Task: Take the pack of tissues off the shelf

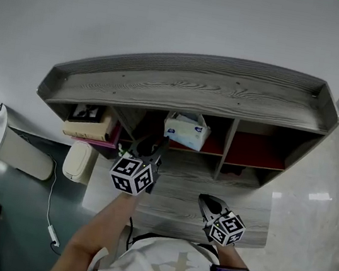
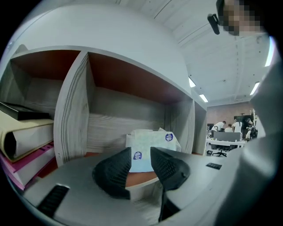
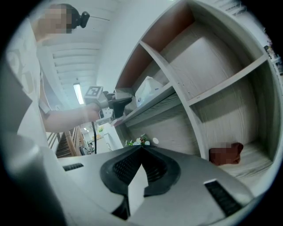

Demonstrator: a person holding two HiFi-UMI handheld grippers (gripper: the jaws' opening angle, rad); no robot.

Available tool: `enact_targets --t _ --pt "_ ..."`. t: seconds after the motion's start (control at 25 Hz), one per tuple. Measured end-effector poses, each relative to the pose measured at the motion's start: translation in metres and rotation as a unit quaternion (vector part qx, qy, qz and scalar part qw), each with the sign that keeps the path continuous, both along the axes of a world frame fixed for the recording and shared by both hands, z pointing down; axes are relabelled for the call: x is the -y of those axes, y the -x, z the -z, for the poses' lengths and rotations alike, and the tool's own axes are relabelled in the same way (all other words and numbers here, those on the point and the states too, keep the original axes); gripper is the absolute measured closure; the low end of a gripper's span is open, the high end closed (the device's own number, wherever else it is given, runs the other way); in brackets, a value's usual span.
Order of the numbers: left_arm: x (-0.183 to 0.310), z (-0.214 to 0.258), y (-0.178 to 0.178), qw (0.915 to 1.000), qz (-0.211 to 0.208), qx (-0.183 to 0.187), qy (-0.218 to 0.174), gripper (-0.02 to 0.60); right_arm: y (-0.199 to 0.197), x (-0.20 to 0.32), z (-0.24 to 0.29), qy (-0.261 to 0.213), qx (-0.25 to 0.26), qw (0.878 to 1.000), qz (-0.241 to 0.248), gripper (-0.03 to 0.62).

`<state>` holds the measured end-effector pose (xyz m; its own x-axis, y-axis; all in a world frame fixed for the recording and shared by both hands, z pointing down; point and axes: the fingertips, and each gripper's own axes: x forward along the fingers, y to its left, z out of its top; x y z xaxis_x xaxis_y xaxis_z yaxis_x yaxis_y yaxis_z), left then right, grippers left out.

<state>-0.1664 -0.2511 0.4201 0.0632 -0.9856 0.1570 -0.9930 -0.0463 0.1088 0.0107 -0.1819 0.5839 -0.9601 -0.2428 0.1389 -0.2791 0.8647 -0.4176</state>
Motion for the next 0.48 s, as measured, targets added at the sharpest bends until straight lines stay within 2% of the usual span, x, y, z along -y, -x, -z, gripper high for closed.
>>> enact_targets --t 0.36,0.48 --pt "0.023 0.003 0.009 0.9998 0.003 0.012 0.015 0.43 -0.005 0.009 -0.002 0.004 -0.001 1.0 -0.008 0.589" --pt "0.029 0.003 0.012 0.9996 0.002 0.017 0.023 0.403 -0.004 0.011 -0.003 0.006 -0.001 1.0 -0.008 0.589"
